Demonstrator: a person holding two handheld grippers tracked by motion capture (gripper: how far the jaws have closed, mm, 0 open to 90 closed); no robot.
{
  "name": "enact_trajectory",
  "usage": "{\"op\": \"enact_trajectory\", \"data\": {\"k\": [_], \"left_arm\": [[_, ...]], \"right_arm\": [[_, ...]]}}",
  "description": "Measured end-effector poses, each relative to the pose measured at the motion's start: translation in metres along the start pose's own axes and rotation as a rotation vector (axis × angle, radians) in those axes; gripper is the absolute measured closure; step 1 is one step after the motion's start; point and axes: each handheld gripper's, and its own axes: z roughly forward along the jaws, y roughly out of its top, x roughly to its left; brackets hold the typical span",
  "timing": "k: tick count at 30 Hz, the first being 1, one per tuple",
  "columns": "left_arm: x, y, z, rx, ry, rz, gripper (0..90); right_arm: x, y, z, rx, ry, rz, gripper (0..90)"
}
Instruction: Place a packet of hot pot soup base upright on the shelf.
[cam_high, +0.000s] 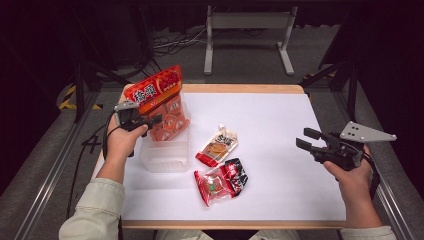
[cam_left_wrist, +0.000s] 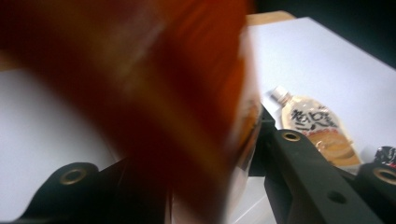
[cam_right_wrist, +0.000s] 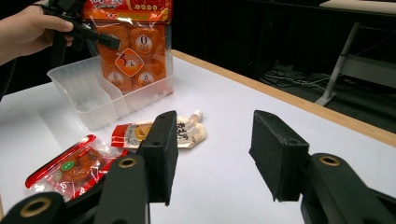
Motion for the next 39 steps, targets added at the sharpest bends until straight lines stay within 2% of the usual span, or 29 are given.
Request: {"op": "enact_trajectory", "data": {"k": [3, 6, 13, 15, 17, 20, 21, 22, 23, 25, 27, 33, 36, 38, 39], "left_arm": [[0.002, -0.002, 0.0, 0.0, 0.013, -0.007, 70.0], [0.003, -0.003, 0.001, -0.005, 0.017, 0.0, 69.7], [0.001, -0.002, 0.0, 0.001, 0.053, 0.013, 66.1], [0.002, -0.002, -0.002, -0.006, 0.066, 0.02, 61.0], [0.003, -0.003, -0.005, -0.028, 0.068, -0.009, 55.2], [0.003, -0.003, -0.009, -0.072, 0.077, -0.037, 38.5], [0.003, -0.003, -0.009, -0.072, 0.077, -0.037, 33.4], [0.003, -0.003, -0.011, -0.084, 0.078, -0.038, 33.4], [0.002, -0.003, -0.011, -0.095, 0.078, -0.039, 26.1], [0.001, -0.004, -0.015, -0.103, 0.087, -0.011, 19.5], [-0.003, -0.005, -0.021, -0.142, 0.07, 0.004, 12.7], [-0.012, -0.007, -0.04, -0.159, 0.056, 0.023, 10.5], [-0.018, -0.011, -0.052, -0.131, 0.064, 0.055, 9.9], [-0.019, -0.012, -0.055, -0.137, 0.06, 0.065, 9.7], [-0.021, -0.014, -0.058, -0.147, 0.039, 0.07, 9.7]], "right_arm": [[0.0, 0.0, 0.0, 0.001, 0.002, 0.0, 52.1], [0.0, -0.001, 0.002, 0.004, 0.005, 0.0, 52.1], [0.0, -0.001, 0.005, 0.013, 0.01, 0.002, 51.9], [-0.001, -0.002, 0.006, 0.015, 0.012, 0.005, 51.8], [-0.001, -0.002, 0.007, 0.015, 0.014, 0.007, 51.6], [-0.001, -0.002, 0.01, 0.02, 0.018, 0.006, 51.2], [0.0, -0.002, 0.01, 0.02, 0.019, 0.007, 51.2], [0.0, -0.002, 0.01, 0.02, 0.019, 0.007, 51.2], [0.0, -0.002, 0.011, 0.022, 0.021, 0.007, 51.0], [0.0, -0.002, 0.013, 0.025, 0.023, 0.007, 50.5], [0.001, -0.002, 0.014, 0.03, 0.023, 0.009, 50.3], [0.0, -0.003, 0.015, 0.033, 0.024, 0.013, 49.4], [0.001, -0.003, 0.015, 0.034, 0.022, 0.014, 49.1], [0.001, -0.003, 0.016, 0.037, 0.024, 0.013, 49.0], [0.001, -0.004, 0.016, 0.04, 0.026, 0.012, 48.8]]}}
